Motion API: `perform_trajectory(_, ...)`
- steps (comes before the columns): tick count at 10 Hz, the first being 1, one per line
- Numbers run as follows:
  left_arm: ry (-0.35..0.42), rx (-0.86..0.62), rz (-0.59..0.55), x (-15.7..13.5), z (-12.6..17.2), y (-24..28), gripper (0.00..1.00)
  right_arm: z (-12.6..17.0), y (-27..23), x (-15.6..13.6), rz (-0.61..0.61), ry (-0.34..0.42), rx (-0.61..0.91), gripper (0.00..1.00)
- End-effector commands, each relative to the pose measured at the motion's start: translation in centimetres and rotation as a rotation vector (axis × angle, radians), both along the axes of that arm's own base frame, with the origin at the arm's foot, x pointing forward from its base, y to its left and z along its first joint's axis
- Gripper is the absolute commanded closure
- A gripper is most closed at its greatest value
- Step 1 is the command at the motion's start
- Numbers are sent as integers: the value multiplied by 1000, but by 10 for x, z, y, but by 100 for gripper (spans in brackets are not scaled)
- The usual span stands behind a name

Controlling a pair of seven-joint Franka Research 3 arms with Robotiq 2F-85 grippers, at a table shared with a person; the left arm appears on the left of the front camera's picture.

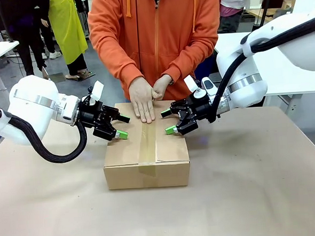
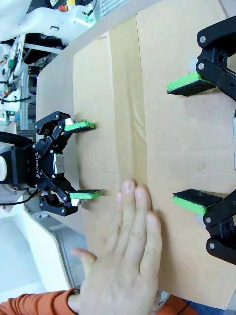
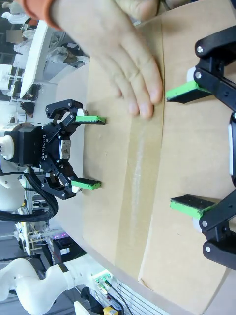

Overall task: Pack the gift set into the box.
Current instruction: Press and hold the closed box until the human finishes sealing it.

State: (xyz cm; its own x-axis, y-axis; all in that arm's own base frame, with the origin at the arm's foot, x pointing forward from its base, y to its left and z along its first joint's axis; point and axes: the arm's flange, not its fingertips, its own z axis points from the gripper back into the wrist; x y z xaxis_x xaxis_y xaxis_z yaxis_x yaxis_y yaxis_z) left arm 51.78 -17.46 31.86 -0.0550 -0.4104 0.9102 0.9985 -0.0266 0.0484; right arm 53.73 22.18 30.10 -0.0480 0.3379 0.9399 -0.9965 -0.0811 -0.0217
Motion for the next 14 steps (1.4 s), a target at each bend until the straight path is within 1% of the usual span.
perform_trajectory(1, -4, 0, -2, -2, -2, 0, 0, -1, 0, 0, 7, -18, -2, 0)
perform_trajectory(13, -4, 0, -2, -2, -2, 0, 0, -1, 0, 0, 7, -18, -2, 0)
perform_trajectory(14, 0, 0, 0, 0, 0, 0, 0, 0, 0, 0, 1, 0, 1, 0)
